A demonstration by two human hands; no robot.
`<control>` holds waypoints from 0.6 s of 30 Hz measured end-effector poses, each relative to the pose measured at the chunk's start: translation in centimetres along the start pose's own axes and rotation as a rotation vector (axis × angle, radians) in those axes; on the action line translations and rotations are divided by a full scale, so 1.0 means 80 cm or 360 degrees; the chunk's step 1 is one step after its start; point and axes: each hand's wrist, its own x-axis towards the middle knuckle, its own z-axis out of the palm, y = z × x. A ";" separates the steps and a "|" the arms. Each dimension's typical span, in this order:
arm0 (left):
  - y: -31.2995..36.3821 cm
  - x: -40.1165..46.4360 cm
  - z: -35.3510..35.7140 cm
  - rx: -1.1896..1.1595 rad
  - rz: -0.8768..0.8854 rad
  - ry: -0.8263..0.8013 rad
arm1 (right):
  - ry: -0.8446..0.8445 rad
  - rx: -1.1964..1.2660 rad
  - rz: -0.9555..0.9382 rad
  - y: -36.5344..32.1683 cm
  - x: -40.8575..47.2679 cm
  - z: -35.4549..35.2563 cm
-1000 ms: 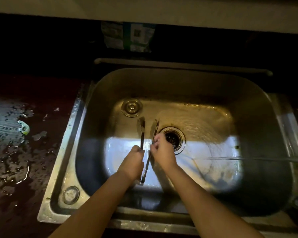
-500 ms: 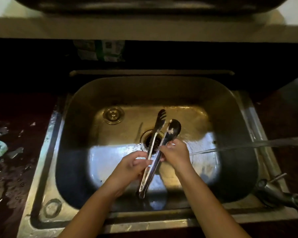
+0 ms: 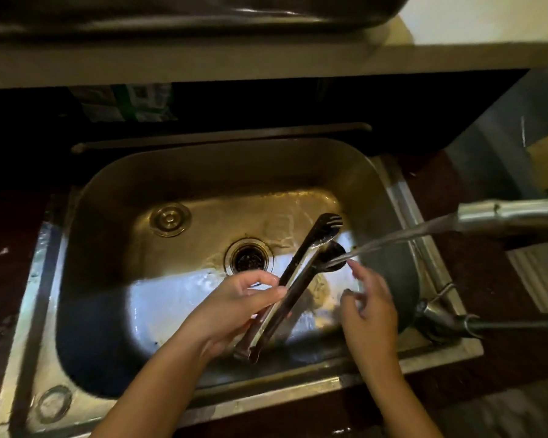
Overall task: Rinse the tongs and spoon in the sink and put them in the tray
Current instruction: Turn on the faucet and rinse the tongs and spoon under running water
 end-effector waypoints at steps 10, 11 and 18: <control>-0.006 -0.001 0.020 0.0053 0.0030 -0.0036 | -0.0498 -0.0855 -0.0653 0.001 0.071 -0.026; -0.005 -0.001 0.021 0.0058 0.0039 -0.0025 | -0.0478 -0.0893 -0.0655 0.001 0.074 -0.027; 0.002 0.008 0.021 0.0093 0.0039 0.0029 | -0.0779 -0.0775 -0.0988 0.001 0.025 -0.023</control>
